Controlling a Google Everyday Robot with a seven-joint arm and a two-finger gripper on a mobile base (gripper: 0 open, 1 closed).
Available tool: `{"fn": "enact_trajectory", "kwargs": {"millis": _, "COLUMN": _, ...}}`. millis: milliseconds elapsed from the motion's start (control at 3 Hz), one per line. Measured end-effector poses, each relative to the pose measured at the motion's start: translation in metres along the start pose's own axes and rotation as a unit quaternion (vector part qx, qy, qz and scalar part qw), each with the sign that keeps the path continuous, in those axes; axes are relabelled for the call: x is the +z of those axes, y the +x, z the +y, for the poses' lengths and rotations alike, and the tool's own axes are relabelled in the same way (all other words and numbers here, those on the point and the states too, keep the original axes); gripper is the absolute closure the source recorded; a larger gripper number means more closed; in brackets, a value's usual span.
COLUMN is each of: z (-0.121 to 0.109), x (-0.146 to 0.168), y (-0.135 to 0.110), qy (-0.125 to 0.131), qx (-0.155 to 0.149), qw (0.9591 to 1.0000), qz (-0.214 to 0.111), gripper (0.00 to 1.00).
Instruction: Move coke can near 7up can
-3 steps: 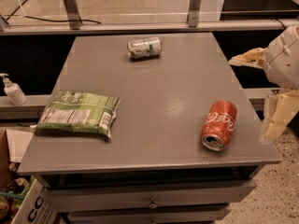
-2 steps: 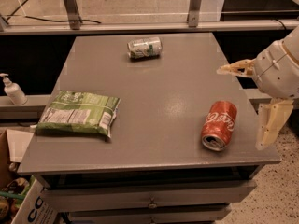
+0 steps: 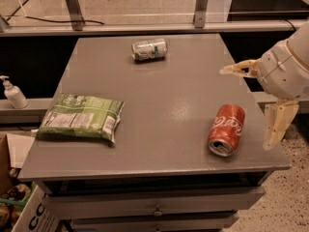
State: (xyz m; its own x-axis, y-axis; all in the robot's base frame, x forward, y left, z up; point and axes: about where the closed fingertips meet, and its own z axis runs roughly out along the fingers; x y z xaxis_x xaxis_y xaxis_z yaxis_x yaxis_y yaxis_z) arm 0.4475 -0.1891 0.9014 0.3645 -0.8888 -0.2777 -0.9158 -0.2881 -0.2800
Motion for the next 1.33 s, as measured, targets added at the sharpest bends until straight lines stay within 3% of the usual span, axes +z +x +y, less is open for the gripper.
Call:
{"fn": "enact_trajectory", "kwargs": {"millis": 333, "z": -0.023, "x": 0.013, "y": 0.004, "qy": 0.0, "qx": -0.077, "qw": 0.997, "qz": 0.006, "gripper": 0.0}}
{"fn": "enact_trajectory", "kwargs": {"millis": 667, "z": -0.034, "x": 0.026, "y": 0.009, "qy": -0.004, "qx": -0.138, "qw": 0.9904, "qz": 0.008, "gripper": 0.0}}
{"fn": "enact_trajectory", "kwargs": {"millis": 1000, "z": -0.029, "x": 0.037, "y": 0.005, "qy": -0.017, "qx": -0.177, "qw": 0.984, "qz": 0.007, "gripper": 0.0}}
{"fn": "enact_trajectory", "kwargs": {"millis": 1333, "z": -0.016, "x": 0.049, "y": 0.006, "qy": -0.035, "qx": -0.195, "qw": 0.9801, "qz": 0.004, "gripper": 0.0}}
